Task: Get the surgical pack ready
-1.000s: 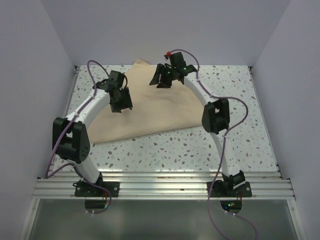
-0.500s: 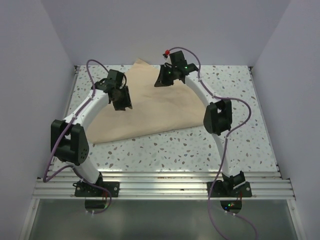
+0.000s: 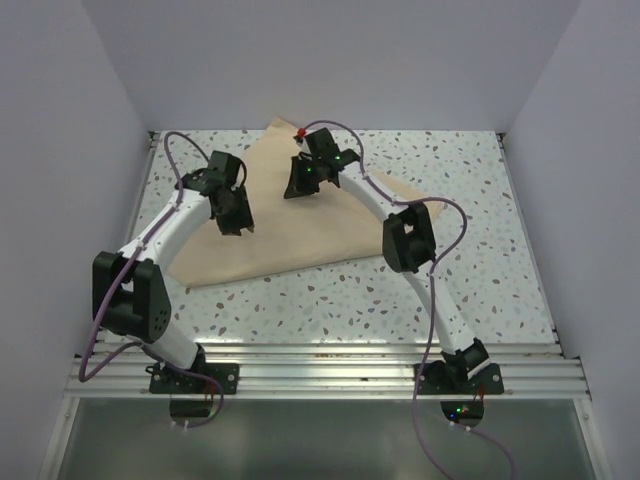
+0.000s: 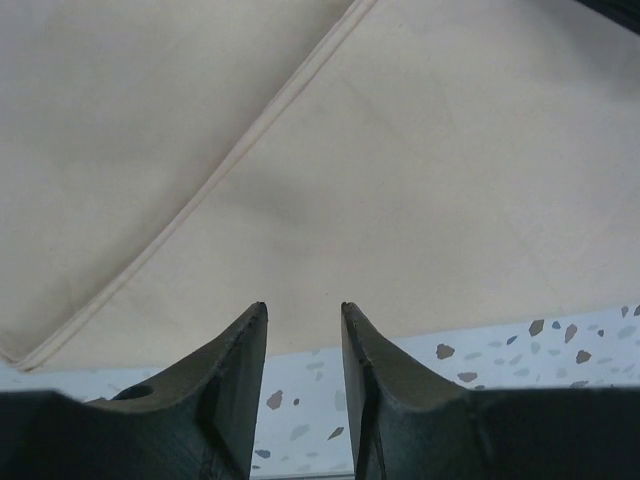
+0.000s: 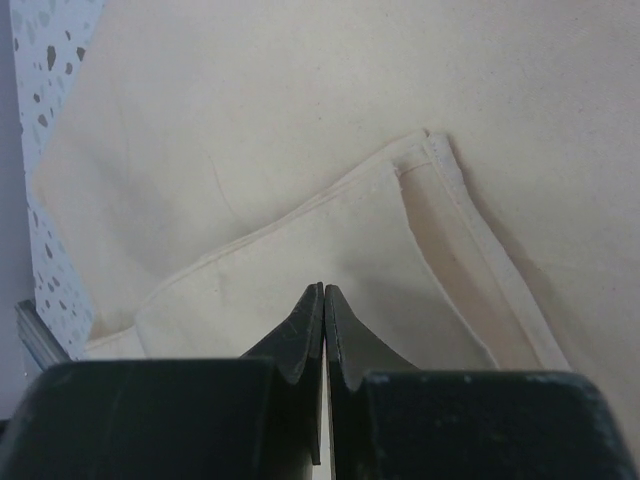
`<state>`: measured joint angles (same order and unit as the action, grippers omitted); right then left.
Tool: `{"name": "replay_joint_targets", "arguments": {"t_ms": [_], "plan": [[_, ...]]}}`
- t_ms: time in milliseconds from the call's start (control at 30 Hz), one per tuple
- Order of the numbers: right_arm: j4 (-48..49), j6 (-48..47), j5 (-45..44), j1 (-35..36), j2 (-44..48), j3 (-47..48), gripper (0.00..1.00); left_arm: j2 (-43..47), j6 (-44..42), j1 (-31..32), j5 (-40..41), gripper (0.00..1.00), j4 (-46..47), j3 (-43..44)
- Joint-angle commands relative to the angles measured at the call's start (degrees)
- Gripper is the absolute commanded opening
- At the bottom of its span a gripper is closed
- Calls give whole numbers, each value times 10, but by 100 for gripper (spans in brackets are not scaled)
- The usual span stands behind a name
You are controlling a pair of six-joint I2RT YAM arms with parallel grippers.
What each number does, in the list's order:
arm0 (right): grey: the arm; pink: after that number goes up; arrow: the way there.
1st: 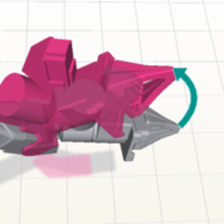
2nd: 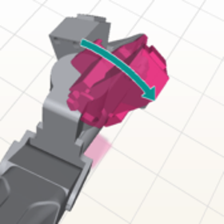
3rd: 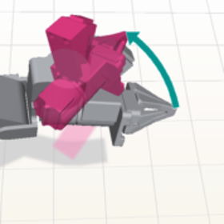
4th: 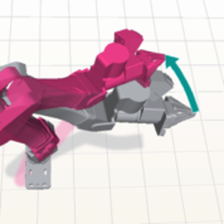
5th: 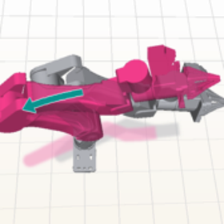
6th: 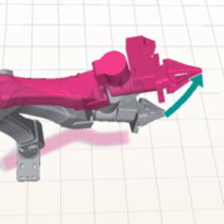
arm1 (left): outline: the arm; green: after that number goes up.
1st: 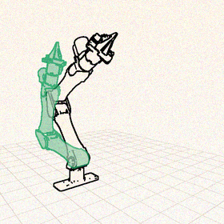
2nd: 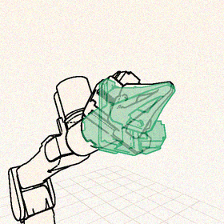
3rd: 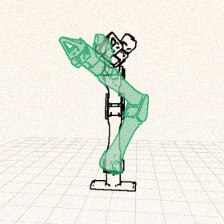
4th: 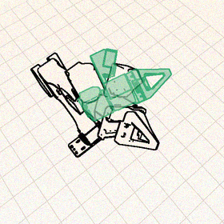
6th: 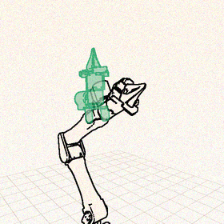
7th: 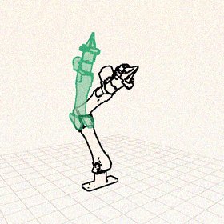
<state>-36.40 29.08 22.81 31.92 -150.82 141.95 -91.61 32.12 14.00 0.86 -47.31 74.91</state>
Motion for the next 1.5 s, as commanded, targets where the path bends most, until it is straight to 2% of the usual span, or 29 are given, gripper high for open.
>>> {"name": "replay_joint_targets", "arguments": {"t_ms": [0,133,267,367,533,600,667,700,900,967,1100,1167,1367,1467], "plan": [[18,10,-22,-8,-26,46,0,28,17,-3,0,38,-23,-14],[15,6,-47,-7,-40,51,0,35,15,-3,-6,32,-45,-21],[2,-10,-65,-8,-54,61,0,55,18,-3,-6,32,-50,-35],[-2,-13,-67,-6,-67,63,0,54,18,-2,-47,30,-59,-49],[-11,-17,-86,-5,-85,68,0,65,29,-2,-44,29,-67,-71],[-12,-17,-86,-2,-88,68,0,66,35,-2,-34,22,-66,-86],[-14,-19,-87,1,-90,66,0,67,49,-2,-21,2,-62,-105],[-14,-20,-87,2,-90,66,0,66,52,-2,-20,0,-54,-111],[-18,-24,-92,7,-87,63,0,6,50,1,-21,0,-25,-152],[-19,-24,-92,8,-85,61,0,-10,46,1,-10,0,10,-173],[-25,-33,-99,8,-83,54,0,-70,38,-1,-17,0,48,-174],[-24,-33,-95,8,-83,50,0,-83,27,4,-37,0,38,-171],[-25,-31,-91,8,-82,47,0,57,54,9,-22,0,-37,-162],[-25,-32,-92,9,-81,47,0,51,47,-3,12,0,-74,-122]]}}
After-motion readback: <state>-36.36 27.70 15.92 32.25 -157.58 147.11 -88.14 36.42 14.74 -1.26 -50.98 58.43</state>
